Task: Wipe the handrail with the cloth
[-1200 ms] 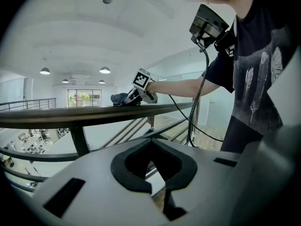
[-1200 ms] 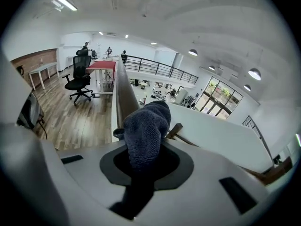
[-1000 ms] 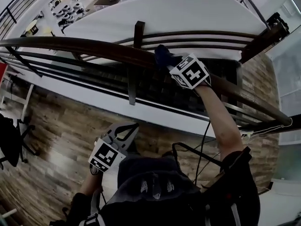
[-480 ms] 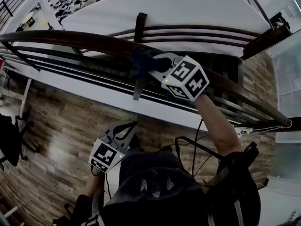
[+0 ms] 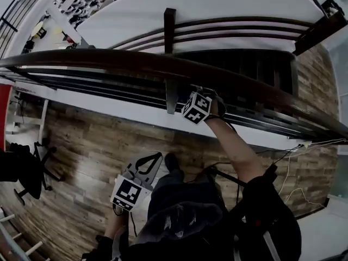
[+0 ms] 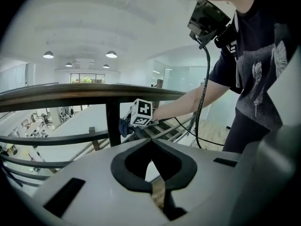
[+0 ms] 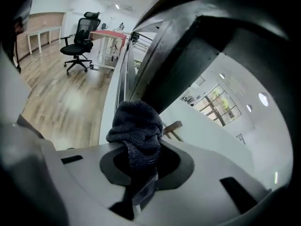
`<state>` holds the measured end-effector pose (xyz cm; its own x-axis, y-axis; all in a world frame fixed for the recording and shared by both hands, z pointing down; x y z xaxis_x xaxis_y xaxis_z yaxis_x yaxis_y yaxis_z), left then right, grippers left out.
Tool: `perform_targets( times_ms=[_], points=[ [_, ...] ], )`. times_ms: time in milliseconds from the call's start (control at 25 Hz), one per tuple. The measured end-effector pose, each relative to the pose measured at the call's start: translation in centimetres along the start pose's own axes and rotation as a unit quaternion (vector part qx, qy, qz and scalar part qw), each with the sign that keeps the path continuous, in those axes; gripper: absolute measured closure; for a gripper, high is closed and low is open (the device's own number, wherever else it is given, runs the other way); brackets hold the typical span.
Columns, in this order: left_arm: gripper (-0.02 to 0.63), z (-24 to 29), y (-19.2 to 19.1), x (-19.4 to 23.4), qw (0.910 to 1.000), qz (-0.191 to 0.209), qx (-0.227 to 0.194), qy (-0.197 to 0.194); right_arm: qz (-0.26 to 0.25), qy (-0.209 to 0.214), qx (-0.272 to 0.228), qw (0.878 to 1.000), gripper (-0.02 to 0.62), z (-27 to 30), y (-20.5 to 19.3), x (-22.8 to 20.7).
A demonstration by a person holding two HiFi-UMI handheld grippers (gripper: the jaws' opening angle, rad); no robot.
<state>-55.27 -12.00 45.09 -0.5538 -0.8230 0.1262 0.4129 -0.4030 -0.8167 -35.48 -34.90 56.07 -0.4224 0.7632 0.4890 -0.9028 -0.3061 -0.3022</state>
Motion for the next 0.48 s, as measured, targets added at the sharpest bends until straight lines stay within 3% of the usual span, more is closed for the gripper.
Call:
perform_targets(
  times_ms=[240,480],
  points=[
    [0.598,1.4,-1.3,0.0,0.9994,-0.001,0.032,-0.014,-0.093,-0.013,-0.002,0.996,0.544,0.7,1.1,0.7],
    [0.598,4.2,1.9,-1.8,0.9982,0.033,0.027,-0.041,-0.071,0.008,-0.004,0.997,0.544,-1.0,-2.3,0.5]
  ],
)
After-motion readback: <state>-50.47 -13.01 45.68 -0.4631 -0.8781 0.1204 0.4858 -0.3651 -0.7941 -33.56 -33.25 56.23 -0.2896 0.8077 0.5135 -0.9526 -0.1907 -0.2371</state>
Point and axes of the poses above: the fingertips, and each gripper's own axes: z forward along the fingers, x to its left, y out of its top, the point moved 9 cm from there along -z, backward along the fingers, and after that the axes turned 6 degrees about x, right-handed, at the moved point
